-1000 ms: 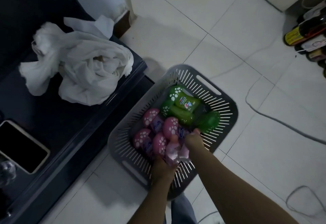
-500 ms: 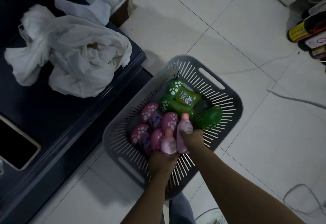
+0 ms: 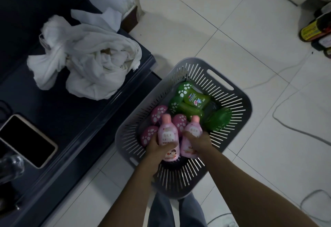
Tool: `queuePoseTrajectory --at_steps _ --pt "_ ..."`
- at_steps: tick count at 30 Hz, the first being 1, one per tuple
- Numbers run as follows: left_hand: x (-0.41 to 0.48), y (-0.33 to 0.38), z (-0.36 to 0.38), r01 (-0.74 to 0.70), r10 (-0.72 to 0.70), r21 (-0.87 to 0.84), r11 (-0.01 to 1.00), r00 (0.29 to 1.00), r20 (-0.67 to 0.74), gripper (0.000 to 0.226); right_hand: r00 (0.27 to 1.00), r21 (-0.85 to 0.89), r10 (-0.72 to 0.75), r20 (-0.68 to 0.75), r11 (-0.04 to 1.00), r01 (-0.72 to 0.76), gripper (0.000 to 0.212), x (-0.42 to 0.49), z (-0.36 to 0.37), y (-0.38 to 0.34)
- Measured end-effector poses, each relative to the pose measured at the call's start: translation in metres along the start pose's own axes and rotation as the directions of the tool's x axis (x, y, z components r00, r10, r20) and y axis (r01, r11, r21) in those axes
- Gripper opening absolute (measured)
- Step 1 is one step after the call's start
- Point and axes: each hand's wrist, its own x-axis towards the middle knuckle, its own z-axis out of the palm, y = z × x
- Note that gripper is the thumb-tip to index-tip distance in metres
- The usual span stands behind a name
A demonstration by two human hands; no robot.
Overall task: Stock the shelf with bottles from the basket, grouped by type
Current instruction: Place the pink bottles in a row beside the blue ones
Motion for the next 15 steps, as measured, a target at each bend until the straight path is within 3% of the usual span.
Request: queuePoseTrajectory --at_steps 3,6,9,11,15 --pt "-0.02 0.013 -0.006 -0.043 0.053 -0.152 0.987 0.997 0.064 0.094 0.998 0.113 -0.055 0.016 0.992 0.053 0.077 -0.022 -0.007 -0.008" --pt "-0.05 0.035 -0.006 -0.127 0.13 -0.204 0.971 0.991 0.003 0.103 0.984 0.148 -0.167 0.056 0.976 0.158 0.067 -0.056 -0.022 -0.025" --pt "-0.099 0.071 -0.009 -0.235 0.227 -0.159 0.959 0.972 -0.069 0.076 0.954 0.21 -0.293 0.071 0.939 0.272 0.044 -0.106 -0.046 -0.056" --pt "-0.139 0.094 -0.013 -0.318 0.307 -0.125 0.94 0.946 -0.103 0.056 0.92 0.276 -0.385 0.076 0.894 0.352 0.041 -0.146 -0.065 -0.078" --pt "-0.215 0.138 -0.022 -0.51 0.494 -0.099 0.855 0.857 -0.145 0.063 0.793 0.294 -0.606 0.056 0.769 0.567 0.034 -0.229 -0.102 -0.127"
